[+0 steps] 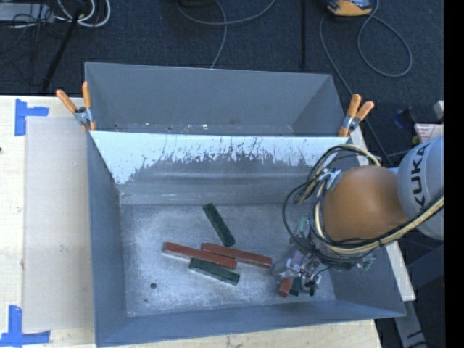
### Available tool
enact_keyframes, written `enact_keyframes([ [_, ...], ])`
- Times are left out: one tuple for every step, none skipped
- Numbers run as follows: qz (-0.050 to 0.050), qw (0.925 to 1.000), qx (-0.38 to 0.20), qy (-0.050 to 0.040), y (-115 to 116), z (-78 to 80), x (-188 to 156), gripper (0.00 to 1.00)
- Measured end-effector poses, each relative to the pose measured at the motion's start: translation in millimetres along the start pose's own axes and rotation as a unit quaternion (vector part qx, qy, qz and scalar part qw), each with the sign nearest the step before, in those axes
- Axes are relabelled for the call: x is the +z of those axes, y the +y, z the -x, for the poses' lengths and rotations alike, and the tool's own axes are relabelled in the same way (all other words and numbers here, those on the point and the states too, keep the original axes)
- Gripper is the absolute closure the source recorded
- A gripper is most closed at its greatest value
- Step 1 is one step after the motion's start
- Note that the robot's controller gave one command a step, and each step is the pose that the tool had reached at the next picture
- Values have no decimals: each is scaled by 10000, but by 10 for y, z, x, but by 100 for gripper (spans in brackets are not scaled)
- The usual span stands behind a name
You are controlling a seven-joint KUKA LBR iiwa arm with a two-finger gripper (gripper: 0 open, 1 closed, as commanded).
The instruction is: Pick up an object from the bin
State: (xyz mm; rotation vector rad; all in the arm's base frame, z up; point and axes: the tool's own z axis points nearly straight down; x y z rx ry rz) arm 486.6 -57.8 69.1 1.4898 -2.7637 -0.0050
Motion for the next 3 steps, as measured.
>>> enact_keyframes([
  [-13,9999,-118,1,-223,-178,0,100],
  [-59,9974,-724,-14,-911,-326,-1191,100],
  [-34,9981,-620,-16,-1000,-188,-1620,100],
])
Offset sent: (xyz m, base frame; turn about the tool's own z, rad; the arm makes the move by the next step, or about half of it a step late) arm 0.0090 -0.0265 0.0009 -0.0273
